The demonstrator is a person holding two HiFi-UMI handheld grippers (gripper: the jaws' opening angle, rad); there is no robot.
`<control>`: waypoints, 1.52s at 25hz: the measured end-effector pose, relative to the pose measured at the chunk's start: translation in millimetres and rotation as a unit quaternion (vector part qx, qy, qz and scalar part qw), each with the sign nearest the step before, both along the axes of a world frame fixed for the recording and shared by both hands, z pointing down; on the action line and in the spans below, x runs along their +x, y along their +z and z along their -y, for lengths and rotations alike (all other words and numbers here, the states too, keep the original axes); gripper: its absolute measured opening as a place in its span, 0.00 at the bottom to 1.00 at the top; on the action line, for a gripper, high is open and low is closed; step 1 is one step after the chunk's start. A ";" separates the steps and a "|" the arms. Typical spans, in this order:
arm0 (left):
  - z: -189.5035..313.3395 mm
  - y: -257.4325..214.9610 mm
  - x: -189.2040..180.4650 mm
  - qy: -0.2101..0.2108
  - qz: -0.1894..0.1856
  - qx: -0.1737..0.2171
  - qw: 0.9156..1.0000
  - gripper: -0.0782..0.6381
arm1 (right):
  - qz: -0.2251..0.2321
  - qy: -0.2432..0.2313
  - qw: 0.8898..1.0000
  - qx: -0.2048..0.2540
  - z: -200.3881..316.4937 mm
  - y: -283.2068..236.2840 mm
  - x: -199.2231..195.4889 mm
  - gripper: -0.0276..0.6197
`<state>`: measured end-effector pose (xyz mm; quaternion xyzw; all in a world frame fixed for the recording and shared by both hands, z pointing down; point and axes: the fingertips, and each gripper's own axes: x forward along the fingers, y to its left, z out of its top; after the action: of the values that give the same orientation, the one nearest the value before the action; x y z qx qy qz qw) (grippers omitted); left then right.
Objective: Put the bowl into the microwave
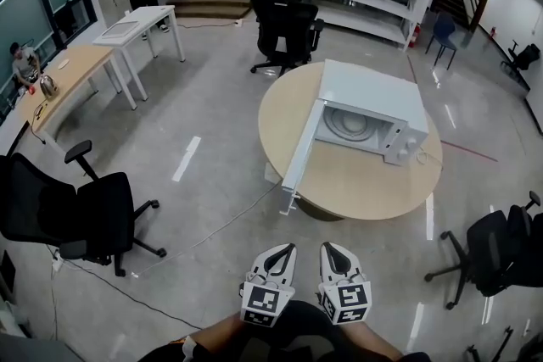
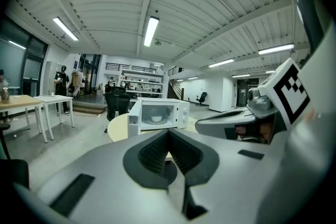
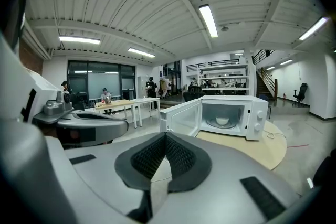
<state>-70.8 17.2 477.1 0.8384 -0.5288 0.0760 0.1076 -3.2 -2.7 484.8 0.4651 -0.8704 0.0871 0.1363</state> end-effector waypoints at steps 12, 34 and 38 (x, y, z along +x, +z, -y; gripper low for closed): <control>-84.1 5.3 29.8 -0.035 0.022 0.001 0.999 0.18 | 0.010 -0.030 1.000 -0.002 -81.7 4.1 32.9 0.07; -166.2 19.9 79.2 -0.043 0.007 0.009 0.999 0.18 | 0.005 -0.039 0.999 0.003 -167.7 19.0 80.3 0.07; -170.7 22.5 83.6 -0.044 0.005 0.008 0.999 0.18 | -0.009 -0.062 0.998 -0.003 -178.5 26.7 76.2 0.07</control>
<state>12.8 187.9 499.6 0.8149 -0.5660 0.0713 0.1018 73.0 175.8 511.5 0.4106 -0.8960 0.0766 0.1509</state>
